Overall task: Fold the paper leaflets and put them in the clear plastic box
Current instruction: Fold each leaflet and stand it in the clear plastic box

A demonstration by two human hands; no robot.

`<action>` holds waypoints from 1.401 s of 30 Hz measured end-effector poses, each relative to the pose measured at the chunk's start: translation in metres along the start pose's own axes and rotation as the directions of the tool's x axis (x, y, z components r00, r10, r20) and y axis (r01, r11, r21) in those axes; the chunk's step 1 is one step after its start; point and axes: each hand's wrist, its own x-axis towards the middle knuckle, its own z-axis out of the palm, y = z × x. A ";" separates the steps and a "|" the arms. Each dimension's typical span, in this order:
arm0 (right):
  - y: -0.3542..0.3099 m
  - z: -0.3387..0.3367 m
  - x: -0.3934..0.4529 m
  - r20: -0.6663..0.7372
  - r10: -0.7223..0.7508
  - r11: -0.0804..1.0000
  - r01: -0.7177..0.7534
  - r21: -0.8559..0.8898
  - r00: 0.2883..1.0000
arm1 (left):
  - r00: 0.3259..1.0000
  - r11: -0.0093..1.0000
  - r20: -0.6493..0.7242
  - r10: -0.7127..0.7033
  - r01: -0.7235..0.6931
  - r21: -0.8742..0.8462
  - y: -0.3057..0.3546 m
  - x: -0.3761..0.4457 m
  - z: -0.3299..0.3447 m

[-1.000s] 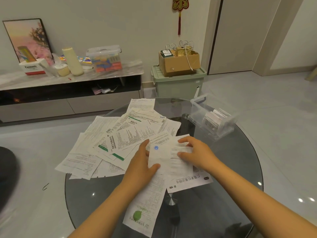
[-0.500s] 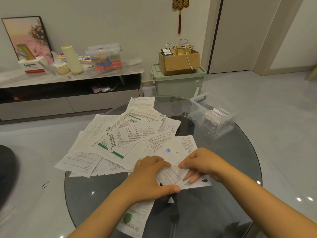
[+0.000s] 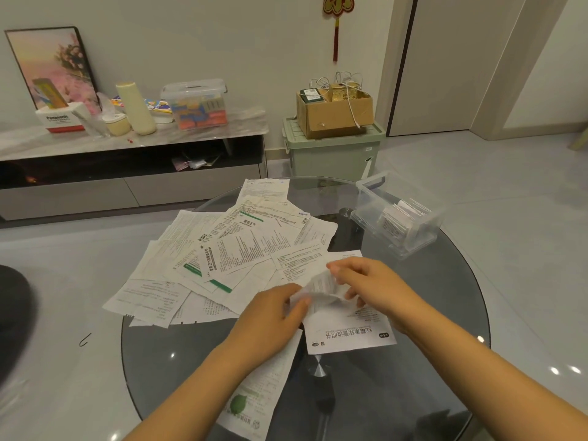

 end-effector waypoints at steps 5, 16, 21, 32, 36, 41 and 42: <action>0.005 0.010 0.009 -0.101 -0.130 0.986 0.118 -0.119 0.986 | 0.987 0.991 -0.112 -0.114 0.105 -0.081 -0.009 0.010 0.000; 0.022 0.030 0.014 0.045 -0.200 0.834 0.194 -0.516 0.979 | 0.995 0.991 -0.085 -0.060 0.070 0.118 -0.026 0.013 0.006; 0.025 0.030 0.014 0.034 -0.201 0.812 0.186 -0.553 0.979 | 0.997 0.986 -0.037 -0.069 0.074 0.148 -0.027 0.014 0.004; 0.022 0.026 0.015 -0.001 -0.340 0.699 0.252 -0.669 0.941 | 0.995 0.996 0.098 0.033 -0.040 0.073 -0.023 0.010 0.004; 0.021 0.024 0.007 0.185 -0.283 0.641 0.329 -0.693 0.941 | 0.991 0.985 0.110 0.080 -0.095 0.145 -0.023 0.009 0.003; 0.020 0.020 0.005 0.216 -0.292 0.597 0.354 -0.720 0.932 | 0.979 0.946 0.025 0.204 -0.204 0.253 -0.020 0.008 0.000; 0.019 0.020 0.005 0.199 -0.313 0.598 0.355 -0.719 0.929 | 0.975 0.945 0.011 0.221 -0.217 0.244 -0.019 0.008 0.001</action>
